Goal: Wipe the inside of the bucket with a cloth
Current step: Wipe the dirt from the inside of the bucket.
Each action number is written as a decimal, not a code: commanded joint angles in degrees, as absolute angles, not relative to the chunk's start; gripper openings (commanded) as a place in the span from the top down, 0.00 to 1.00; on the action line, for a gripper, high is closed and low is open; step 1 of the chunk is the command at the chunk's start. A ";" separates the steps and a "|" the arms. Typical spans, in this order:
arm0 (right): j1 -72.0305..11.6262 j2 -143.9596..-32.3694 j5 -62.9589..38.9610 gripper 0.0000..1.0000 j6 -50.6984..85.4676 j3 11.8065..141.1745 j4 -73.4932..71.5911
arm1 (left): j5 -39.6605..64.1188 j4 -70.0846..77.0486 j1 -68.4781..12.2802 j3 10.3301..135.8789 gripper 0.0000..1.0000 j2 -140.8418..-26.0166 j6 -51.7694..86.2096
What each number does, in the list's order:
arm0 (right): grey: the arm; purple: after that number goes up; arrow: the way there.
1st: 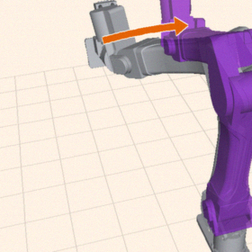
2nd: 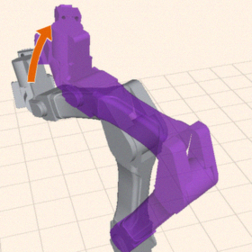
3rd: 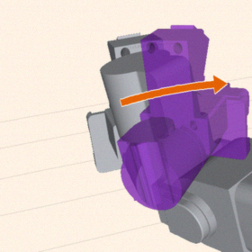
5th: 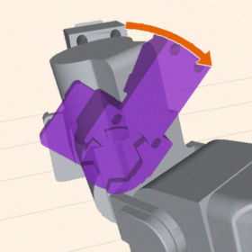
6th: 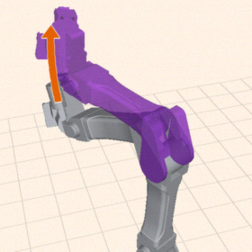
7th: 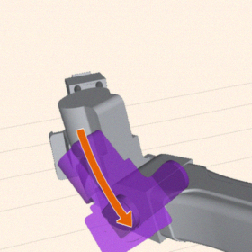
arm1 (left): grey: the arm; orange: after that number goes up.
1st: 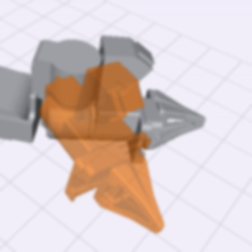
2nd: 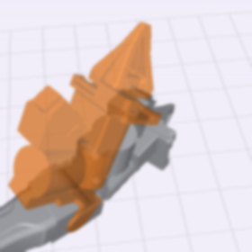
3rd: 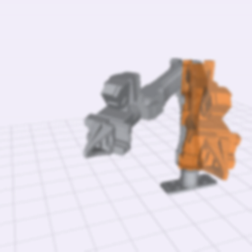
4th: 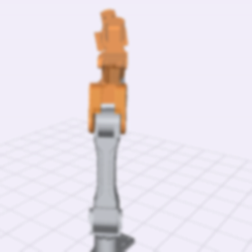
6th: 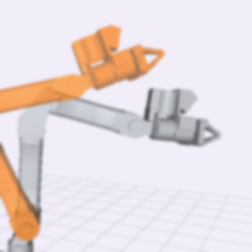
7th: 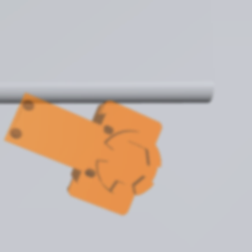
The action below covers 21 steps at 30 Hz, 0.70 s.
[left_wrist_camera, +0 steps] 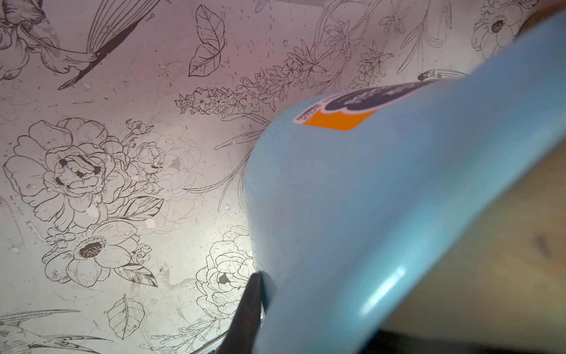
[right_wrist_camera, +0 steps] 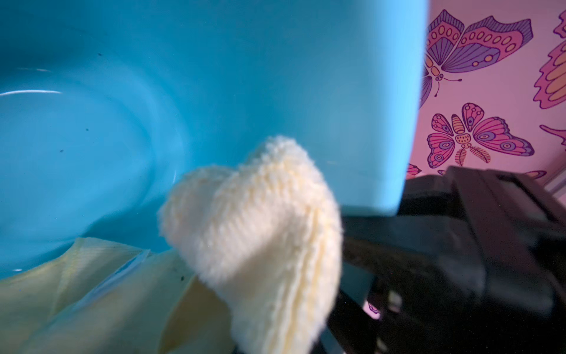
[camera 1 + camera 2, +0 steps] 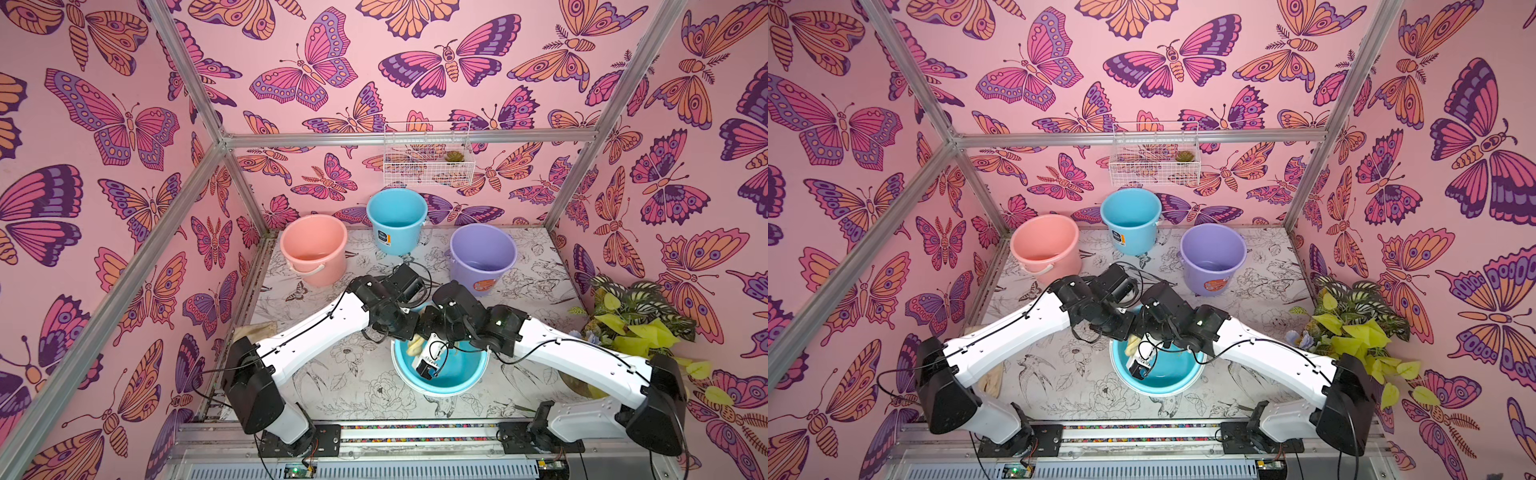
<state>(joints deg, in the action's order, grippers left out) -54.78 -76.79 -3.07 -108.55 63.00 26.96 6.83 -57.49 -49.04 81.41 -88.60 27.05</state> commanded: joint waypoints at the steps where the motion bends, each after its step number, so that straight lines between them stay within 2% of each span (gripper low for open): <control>1: -55.37 -77.04 1.59 1.00 -109.62 64.58 27.83 | 8.79 -55.73 -49.22 82.35 1.00 -87.54 26.72; 14: -55.19 -64.63 18.80 1.00 -98.26 61.63 43.83 | 8.79 -55.74 -49.22 83.57 1.00 -89.21 26.10; 21: -57.46 -58.97 17.31 1.00 -86.25 62.92 57.34 | 8.50 -55.72 -49.22 83.50 1.00 -89.28 26.19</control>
